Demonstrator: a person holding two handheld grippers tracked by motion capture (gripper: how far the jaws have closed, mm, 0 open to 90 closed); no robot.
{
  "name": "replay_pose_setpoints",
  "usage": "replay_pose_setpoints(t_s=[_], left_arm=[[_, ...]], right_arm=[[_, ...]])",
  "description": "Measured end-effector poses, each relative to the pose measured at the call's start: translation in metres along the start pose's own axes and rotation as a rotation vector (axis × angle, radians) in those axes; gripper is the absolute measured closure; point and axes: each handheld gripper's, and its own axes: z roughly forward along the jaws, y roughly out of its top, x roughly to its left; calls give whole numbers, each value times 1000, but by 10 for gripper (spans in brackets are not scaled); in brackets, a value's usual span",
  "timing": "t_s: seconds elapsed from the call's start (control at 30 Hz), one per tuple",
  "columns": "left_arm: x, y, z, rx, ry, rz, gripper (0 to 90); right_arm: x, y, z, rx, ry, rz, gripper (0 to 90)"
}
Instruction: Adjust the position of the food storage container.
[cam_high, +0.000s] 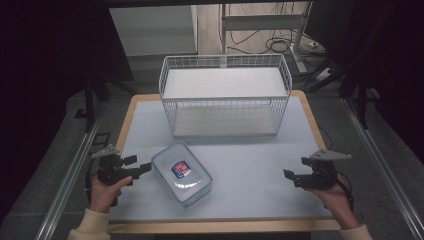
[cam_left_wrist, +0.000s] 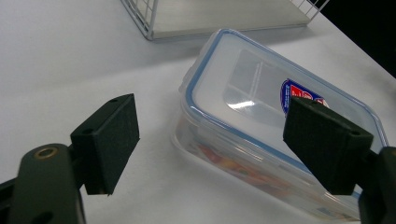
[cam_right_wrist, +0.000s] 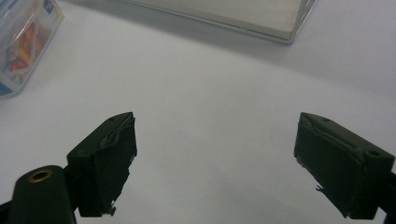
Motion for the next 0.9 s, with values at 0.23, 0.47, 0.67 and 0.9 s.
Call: replay_pose_setpoints(t_s=[0.23,0.47,0.67,0.9], left_arm=[[-2,1,-1,4,-7,7,184],[-6,3,-6,-10,-22,15,210],[-17,7,-9,6,-48,77,418],[-34,9,-8,48,-36,142,697]], right_arm=[[0,-2,0,-2,11,2,147],[0,-3,-1,-1,11,1,154],[2,-6,5,21,25,-9,162],[5,-7,7,34,27,-19,164]])
